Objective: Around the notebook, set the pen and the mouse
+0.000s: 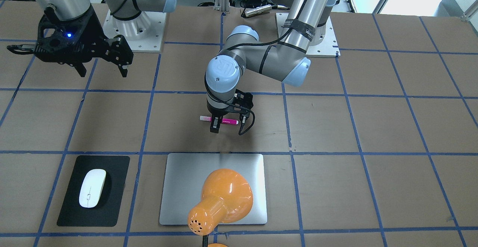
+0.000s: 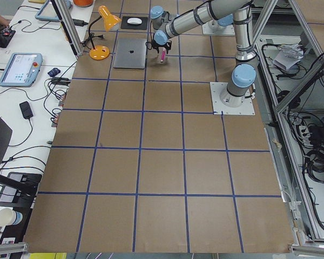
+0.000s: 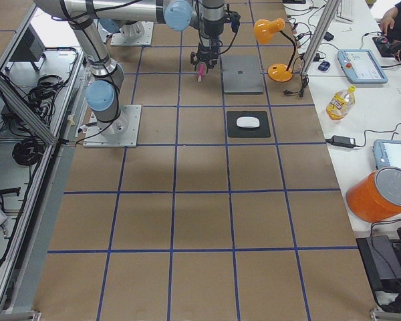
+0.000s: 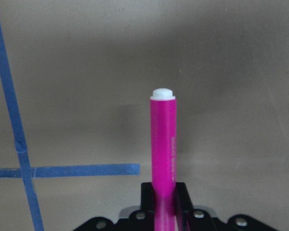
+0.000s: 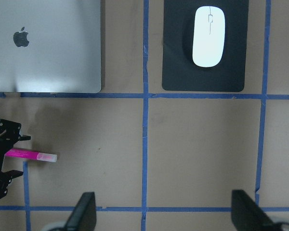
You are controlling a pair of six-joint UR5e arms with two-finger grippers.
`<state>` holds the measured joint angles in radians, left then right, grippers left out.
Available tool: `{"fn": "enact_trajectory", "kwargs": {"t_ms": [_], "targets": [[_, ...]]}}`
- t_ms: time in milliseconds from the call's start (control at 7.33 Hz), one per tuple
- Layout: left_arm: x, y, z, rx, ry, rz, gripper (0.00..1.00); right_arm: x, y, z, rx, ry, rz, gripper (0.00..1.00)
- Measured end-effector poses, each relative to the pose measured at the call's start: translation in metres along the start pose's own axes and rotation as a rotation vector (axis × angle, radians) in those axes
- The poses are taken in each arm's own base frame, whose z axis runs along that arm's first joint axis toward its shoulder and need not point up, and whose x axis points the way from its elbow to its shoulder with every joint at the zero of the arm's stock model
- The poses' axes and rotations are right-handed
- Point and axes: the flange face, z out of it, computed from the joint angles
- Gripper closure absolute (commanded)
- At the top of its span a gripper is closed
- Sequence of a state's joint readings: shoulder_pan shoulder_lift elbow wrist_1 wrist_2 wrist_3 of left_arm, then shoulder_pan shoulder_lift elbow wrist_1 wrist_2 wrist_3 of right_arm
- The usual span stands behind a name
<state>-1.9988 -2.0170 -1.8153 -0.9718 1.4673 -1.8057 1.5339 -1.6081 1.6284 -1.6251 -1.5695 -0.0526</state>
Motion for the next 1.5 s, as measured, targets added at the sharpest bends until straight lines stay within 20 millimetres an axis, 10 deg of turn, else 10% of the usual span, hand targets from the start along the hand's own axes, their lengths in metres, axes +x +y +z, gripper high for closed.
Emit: {"fn": "enact_trajectory", "kwargs": {"t_ms": [545,955,1500], "targets": [[0.031,-0.053,-0.115,-0.021,0.036,0.229,0.00,0.001,-0.020,-0.012,-0.081,-0.008,0.011,0.00],[0.022,-0.147,-0.191,-0.018,0.052,0.566,0.00,0.001,-0.023,-0.016,-0.071,-0.007,0.035,0.00],[-0.014,-0.246,-0.238,-0.005,0.001,0.961,0.00,0.001,-0.026,-0.018,-0.046,-0.006,0.039,0.00]]}}
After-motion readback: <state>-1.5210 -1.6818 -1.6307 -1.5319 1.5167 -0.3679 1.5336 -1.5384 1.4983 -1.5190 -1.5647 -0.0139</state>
